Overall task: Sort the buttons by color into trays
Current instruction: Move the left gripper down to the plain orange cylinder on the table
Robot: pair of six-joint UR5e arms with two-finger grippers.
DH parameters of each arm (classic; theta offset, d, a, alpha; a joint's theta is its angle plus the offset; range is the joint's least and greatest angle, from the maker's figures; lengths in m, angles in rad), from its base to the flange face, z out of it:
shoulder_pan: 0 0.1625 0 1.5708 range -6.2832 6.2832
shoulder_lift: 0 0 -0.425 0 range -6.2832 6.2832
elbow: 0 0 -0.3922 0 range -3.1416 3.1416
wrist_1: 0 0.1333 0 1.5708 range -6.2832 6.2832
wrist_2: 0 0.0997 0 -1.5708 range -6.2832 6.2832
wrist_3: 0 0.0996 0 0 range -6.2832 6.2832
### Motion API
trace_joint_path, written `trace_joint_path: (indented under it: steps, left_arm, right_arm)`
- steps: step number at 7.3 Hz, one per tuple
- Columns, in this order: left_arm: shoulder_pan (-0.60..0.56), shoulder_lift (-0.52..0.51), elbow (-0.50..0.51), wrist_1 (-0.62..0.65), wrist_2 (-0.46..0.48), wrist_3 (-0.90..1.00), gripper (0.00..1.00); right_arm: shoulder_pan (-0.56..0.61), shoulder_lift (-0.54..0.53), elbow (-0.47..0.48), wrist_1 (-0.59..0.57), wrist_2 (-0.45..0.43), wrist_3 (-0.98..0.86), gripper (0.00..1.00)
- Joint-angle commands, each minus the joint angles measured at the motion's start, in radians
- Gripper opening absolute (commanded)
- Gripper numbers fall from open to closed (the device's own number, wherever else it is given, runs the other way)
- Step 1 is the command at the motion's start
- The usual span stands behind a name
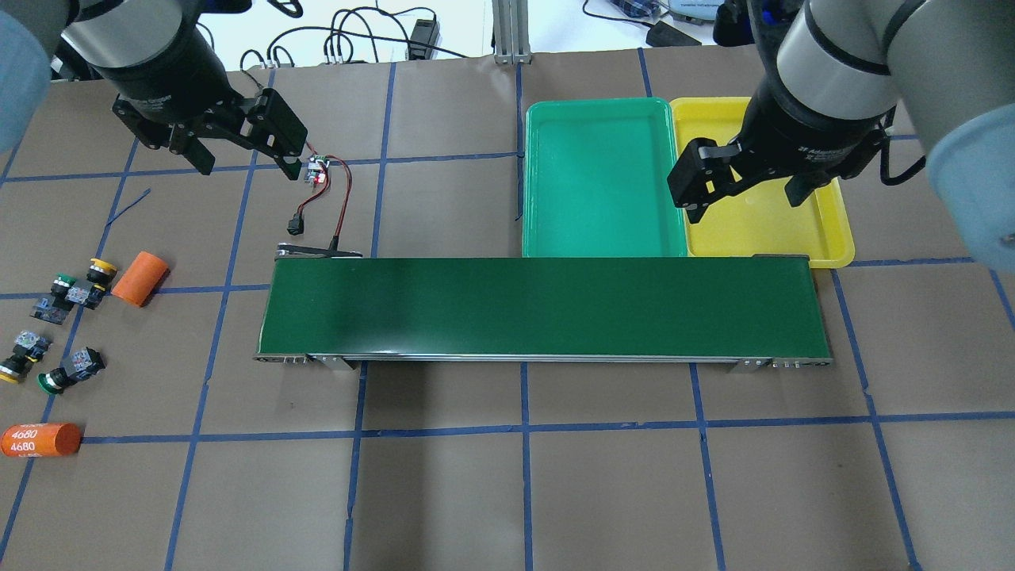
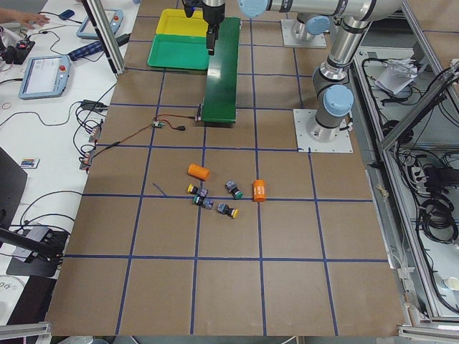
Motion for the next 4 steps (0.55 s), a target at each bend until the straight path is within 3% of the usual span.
trace_joint_path:
  steps: [1,4]
  left_arm:
    - [-0.004,0.011,-0.002,-0.002,-0.001,0.0,1.0]
    - [0.031,0.029,-0.066,0.002,0.01,0.022,1.0]
  right_arm:
    - [0.0,0.0,0.0,0.0,0.001,0.0,1.0]
    - [0.0,0.0,0.0,0.0,0.001,0.0,1.0]
